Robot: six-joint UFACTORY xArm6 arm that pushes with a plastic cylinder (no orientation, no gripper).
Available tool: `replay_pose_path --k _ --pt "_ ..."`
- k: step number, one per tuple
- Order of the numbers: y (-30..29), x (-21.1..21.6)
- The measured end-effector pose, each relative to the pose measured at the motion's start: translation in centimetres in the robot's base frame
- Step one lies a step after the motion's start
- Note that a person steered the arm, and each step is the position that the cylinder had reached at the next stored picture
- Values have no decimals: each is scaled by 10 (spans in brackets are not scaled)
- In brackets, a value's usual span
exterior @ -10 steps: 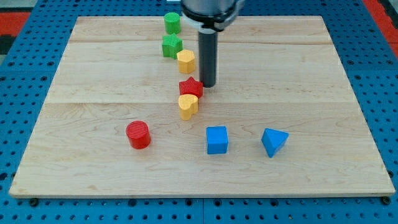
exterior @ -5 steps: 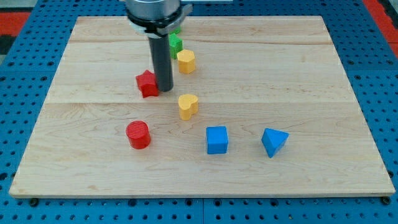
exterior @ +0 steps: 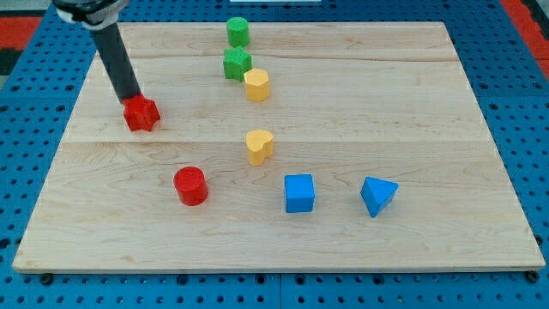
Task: Move the red star closer to red circle
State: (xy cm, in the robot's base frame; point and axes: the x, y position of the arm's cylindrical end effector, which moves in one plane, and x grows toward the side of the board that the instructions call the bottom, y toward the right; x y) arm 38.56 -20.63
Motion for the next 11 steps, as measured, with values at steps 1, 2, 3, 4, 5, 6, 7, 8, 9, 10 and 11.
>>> replay_pose_path --k 1,2,3,4,5,6,7,8,9,10,11 --pt "-8 30" --pt "-10 -7" --pt "0 4" --pt "16 32" --pt "30 23" --pt "47 31" --pt "46 44" --pt "34 57" --pt "19 79" --pt "-13 71" --pt "-20 49"
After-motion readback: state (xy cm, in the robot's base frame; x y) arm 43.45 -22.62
